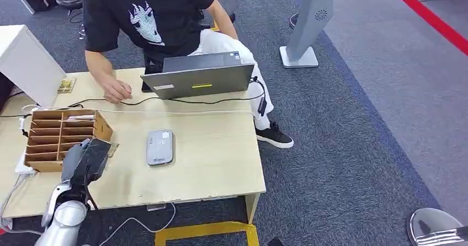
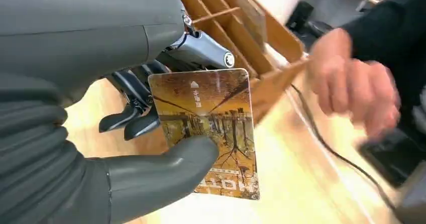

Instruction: Pass the card to the sensor for recognition and then transmit it.

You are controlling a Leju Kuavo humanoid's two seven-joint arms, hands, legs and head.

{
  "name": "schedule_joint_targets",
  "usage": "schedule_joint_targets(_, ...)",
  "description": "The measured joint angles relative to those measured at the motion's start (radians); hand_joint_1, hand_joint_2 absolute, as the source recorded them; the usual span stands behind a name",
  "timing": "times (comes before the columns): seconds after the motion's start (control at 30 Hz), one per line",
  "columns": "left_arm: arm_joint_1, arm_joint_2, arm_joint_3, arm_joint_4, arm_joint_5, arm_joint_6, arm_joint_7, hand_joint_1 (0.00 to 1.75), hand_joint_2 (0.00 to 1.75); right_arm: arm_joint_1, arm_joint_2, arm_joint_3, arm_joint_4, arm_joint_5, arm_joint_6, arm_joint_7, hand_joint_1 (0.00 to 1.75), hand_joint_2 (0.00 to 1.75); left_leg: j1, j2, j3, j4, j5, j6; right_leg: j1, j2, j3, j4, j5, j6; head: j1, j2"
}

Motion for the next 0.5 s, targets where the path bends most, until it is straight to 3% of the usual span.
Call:
schedule_joint_targets(0.27, -0.033, 0.002, 0.057, 0.070, -0.020, 0.008, -0.069, 1.75, 1.75, -0.001, 0.003, -0.005, 0.000, 0.019, -0.002, -0.004, 0.00, 1.75, 0.000, 0.000, 0.000, 0.000, 0.000, 0.000, 0.000, 0.000, 0.000, 0.000, 0.000, 0.000, 0.000, 0.000)
schedule_joint_targets(0.5, -0.052, -0.013, 0.057, 0.070, -0.034, -0.004, -0.065, 1.75, 1.75, -0.001, 0.003, -0.008, 0.000, 0.021, -0.002, -0.004, 0.00, 1.75, 0.000, 0.000, 0.000, 0.000, 0.000, 0.000, 0.000, 0.000, 0.000, 0.000, 0.000, 0.000, 0.000, 0.000)
